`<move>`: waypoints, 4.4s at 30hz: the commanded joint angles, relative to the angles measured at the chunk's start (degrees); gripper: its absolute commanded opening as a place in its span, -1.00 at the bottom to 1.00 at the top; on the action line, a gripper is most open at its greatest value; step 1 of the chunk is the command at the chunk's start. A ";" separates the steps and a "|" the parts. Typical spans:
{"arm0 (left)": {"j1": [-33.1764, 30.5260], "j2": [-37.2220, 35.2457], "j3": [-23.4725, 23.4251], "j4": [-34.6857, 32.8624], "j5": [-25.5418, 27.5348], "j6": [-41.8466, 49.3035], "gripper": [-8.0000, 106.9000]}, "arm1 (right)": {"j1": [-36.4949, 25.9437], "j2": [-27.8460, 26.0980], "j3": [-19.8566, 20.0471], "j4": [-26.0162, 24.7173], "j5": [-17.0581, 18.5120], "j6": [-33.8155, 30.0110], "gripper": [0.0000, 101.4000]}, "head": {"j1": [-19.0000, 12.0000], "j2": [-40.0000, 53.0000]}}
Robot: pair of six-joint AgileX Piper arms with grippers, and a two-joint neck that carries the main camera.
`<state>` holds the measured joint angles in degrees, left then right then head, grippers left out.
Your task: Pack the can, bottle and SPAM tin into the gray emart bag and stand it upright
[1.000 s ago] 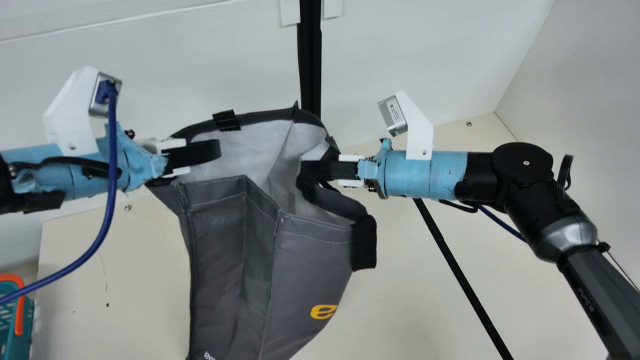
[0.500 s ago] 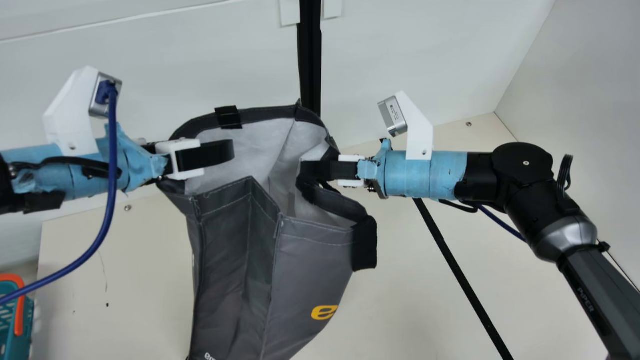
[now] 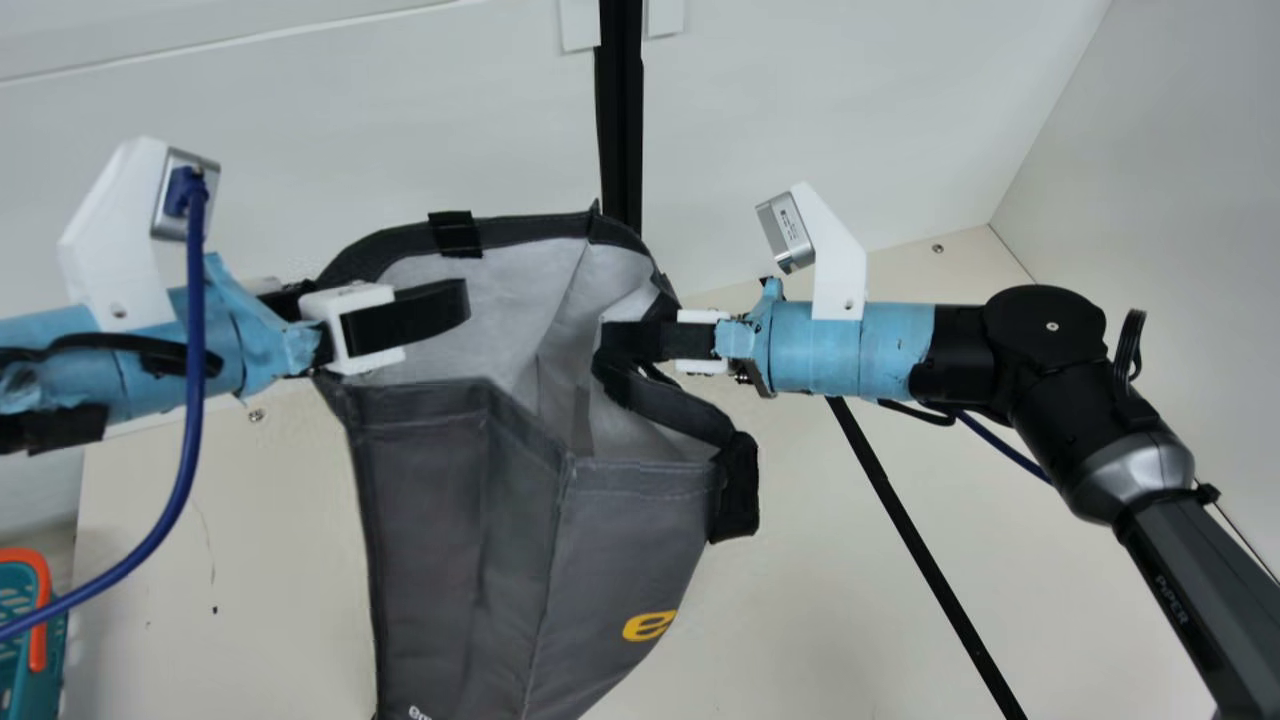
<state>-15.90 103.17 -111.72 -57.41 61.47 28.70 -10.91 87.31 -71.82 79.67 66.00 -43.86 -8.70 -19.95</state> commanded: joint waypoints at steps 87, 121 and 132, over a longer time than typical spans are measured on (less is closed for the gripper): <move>7.01 -18.32 12.86 64.94 0.20 -33.56 0.71 | -5.07 -0.58 -13.26 -20.97 0.75 -0.43 -1.00 | -1.30 -0.05; 7.01 -18.32 12.86 64.94 0.20 -33.56 0.71 | -15.36 2.00 -31.24 -47.01 -0.91 7.11 -1.00 | -1.30 -0.05; 7.01 -18.32 12.86 64.94 0.20 -33.56 0.71 | -19.68 3.09 -37.60 -55.73 0.62 10.31 -1.00 | -1.30 -0.05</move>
<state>-8.89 84.85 -98.85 7.53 61.67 -4.85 -30.29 90.30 -108.74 25.21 66.30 -33.69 -8.70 -19.86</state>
